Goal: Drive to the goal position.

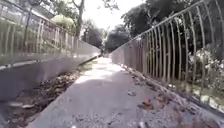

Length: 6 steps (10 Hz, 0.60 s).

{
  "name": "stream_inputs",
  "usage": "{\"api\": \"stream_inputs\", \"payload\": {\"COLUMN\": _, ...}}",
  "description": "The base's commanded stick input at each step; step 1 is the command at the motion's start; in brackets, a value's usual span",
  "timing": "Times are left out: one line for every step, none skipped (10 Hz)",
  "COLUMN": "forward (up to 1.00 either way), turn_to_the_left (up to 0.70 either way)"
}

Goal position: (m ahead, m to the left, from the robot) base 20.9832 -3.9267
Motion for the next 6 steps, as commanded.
{"api": "stream_inputs", "payload": {"forward": 0.50, "turn_to_the_left": 0.00}}
{"api": "stream_inputs", "payload": {"forward": 0.50, "turn_to_the_left": 0.00}}
{"api": "stream_inputs", "payload": {"forward": 0.50, "turn_to_the_left": 0.00}}
{"api": "stream_inputs", "payload": {"forward": 0.50, "turn_to_the_left": 0.00}}
{"api": "stream_inputs", "payload": {"forward": 0.50, "turn_to_the_left": 0.00}}
{"api": "stream_inputs", "payload": {"forward": 0.50, "turn_to_the_left": 0.00}}
